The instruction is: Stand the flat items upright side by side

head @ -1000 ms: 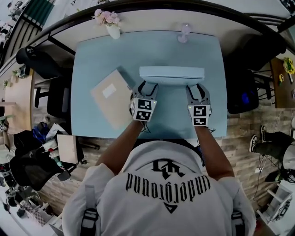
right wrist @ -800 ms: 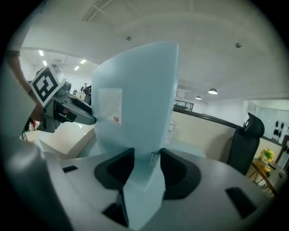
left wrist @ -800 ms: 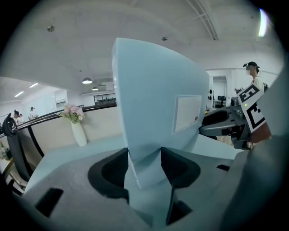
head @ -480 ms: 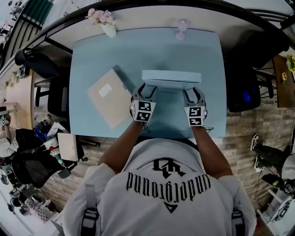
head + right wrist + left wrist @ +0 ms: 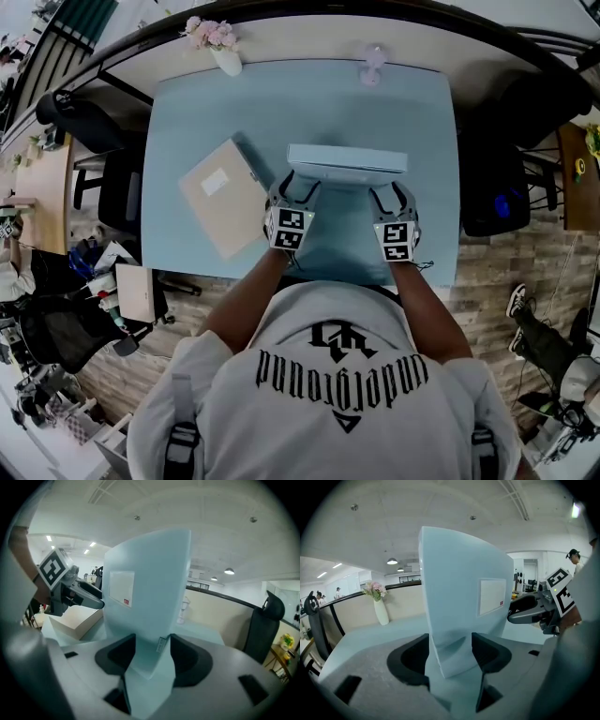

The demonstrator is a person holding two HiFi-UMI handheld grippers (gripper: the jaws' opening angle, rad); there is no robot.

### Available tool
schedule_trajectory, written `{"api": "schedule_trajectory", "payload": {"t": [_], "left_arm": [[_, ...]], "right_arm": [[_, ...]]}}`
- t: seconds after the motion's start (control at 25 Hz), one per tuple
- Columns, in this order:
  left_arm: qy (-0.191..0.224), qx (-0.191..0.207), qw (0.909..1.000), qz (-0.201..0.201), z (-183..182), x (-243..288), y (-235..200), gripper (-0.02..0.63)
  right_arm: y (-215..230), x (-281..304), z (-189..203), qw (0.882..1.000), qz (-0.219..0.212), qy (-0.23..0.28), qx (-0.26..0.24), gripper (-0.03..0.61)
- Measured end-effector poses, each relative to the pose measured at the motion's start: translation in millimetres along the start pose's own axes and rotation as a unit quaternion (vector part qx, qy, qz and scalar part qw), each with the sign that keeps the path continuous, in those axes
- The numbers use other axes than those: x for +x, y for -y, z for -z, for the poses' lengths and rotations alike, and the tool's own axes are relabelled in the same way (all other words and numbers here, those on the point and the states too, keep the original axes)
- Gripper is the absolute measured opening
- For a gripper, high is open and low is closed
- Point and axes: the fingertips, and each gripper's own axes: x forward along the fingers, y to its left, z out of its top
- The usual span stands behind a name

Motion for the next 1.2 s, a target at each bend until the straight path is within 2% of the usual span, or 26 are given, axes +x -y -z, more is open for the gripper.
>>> {"api": "schedule_trajectory", "payload": {"t": [0.28, 0.52, 0.84, 1.2], "left_arm": [[0.015, -0.013, 0.9997, -0.016, -13, -21, -5, 0.310], [0.061, -0.009, 0.9972, -0.044, -44, -59, -5, 0.311], [0.087, -0.008, 0.9924, -0.087, -53, -98, 1, 0.311], [0.088, -0.020, 0.9875, -0.130, -40, -132, -4, 0.311]], "right_arm": [[12, -16, -12, 1.000, 0.006, 0.015, 0.003, 0.252], [23, -56, -34, 0.998, 0.008, 0.055, 0.005, 0.252], [11, -85, -51, 0.995, -0.021, 0.093, -0.013, 0.252], [-23, -92, -65, 0.990, -0.070, 0.118, -0.033, 0.250]]}}
